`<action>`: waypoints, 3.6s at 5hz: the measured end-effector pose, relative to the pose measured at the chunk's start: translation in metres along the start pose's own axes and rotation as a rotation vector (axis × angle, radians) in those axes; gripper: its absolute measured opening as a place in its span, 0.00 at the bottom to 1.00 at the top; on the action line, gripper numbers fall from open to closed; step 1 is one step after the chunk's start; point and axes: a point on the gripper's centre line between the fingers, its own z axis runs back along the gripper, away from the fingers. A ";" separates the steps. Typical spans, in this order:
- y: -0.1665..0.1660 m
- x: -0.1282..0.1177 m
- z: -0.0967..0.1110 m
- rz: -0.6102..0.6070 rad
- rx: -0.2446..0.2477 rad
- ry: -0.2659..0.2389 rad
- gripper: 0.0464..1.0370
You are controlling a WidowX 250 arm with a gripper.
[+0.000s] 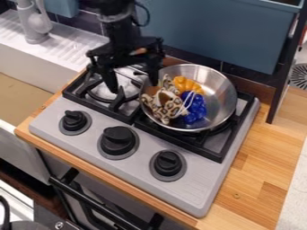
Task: Moved the silver pan to the left burner
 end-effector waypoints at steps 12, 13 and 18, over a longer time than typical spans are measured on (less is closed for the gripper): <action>0.071 0.019 -0.010 -0.103 -0.025 0.070 0.08; 0.090 0.022 -0.003 -0.125 -0.010 0.079 0.08; 0.120 0.032 0.000 -0.114 -0.019 0.054 0.60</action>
